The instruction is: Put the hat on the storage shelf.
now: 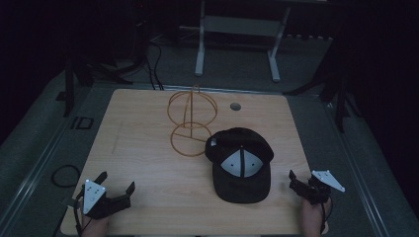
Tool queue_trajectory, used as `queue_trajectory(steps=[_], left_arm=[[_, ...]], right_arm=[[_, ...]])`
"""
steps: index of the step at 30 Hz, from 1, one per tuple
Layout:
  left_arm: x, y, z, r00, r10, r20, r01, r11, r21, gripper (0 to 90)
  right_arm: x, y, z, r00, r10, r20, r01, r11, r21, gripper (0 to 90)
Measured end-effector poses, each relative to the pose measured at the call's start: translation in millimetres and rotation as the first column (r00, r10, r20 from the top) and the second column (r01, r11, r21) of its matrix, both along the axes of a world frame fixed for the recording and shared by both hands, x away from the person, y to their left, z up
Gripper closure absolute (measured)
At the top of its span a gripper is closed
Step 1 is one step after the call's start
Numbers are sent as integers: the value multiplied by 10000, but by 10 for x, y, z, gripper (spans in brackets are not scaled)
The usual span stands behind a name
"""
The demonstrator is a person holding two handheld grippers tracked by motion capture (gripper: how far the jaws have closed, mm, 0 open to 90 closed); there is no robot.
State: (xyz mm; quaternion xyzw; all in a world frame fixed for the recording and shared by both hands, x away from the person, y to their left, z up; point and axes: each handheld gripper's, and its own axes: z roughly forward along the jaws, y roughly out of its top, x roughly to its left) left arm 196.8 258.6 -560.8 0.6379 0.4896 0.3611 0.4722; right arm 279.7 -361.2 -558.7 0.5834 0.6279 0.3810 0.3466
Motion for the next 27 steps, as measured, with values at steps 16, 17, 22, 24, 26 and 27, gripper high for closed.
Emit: queue_trajectory(steps=[16,17,22,24,26,27], left_arm=[[-9,-155,0,9975,-704,-82,704,9975,-10,2],[-5,-159,0,9976,-670,-194,667,9976,-157,2],[3,-153,11,9949,-806,-613,753,9937,-832,2],[-5,-163,24,9932,-828,-823,769,9945,-716,2],[-15,-187,39,9922,-776,-977,731,9961,-489,3],[-21,-197,44,9911,-876,-1005,839,9957,-402,2]], right_arm=[[-150,51,501,9933,1105,339,-1122,9923,533,133],[-159,64,551,9916,1233,380,-1255,9902,608,132],[-188,188,796,9770,2054,574,-2088,9761,603,128],[-179,241,890,9685,2412,614,-2453,9668,720,127],[-163,298,978,9626,2617,701,-2668,9607,767,125],[-144,327,1017,9596,2731,672,-2779,9575,771,125]])
